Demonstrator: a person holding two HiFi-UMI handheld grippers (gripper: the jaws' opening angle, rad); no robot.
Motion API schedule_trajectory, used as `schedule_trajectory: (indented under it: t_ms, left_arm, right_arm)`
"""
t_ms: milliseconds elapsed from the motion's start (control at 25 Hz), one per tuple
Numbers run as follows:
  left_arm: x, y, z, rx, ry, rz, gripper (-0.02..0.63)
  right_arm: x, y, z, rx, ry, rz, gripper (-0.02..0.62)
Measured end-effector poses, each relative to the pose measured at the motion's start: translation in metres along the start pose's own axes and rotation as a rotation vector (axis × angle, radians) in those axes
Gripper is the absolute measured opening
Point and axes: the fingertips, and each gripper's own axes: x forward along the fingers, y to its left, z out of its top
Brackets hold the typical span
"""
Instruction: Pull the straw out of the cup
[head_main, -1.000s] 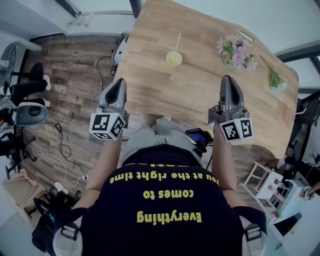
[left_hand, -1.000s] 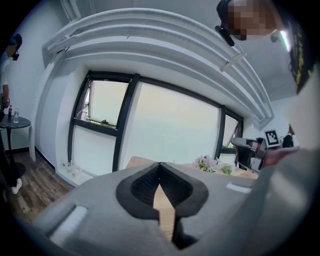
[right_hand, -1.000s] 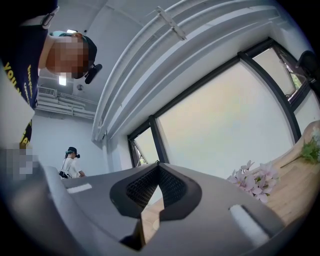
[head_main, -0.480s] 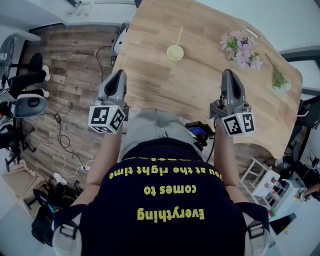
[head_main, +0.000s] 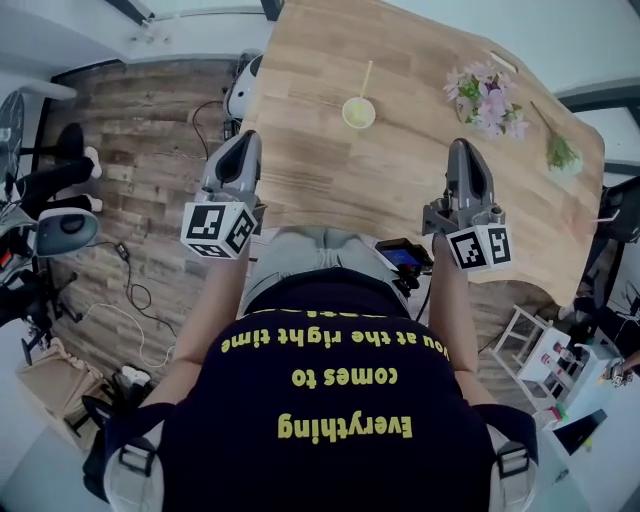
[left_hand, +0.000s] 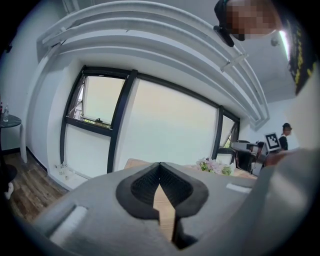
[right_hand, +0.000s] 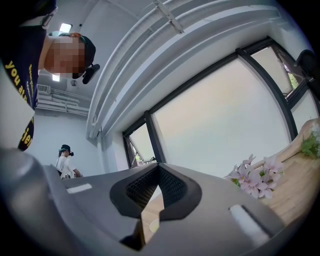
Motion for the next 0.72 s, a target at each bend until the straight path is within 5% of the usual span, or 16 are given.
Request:
schedule_trajectory:
  t_ms: [440,720]
  left_arm:
    - [0.011,0.023,-0.001,0.006,0.021,-0.089,0.002]
    - [0.015,0.023,-0.004,0.005,0.028,-0.079,0.002]
  right_arm:
    - [0.011,0.018,-0.003,-0.013,-0.04,-0.076,0.005]
    - [0.011,0.016,-0.005,-0.001,-0.032,-0.061,0.005]
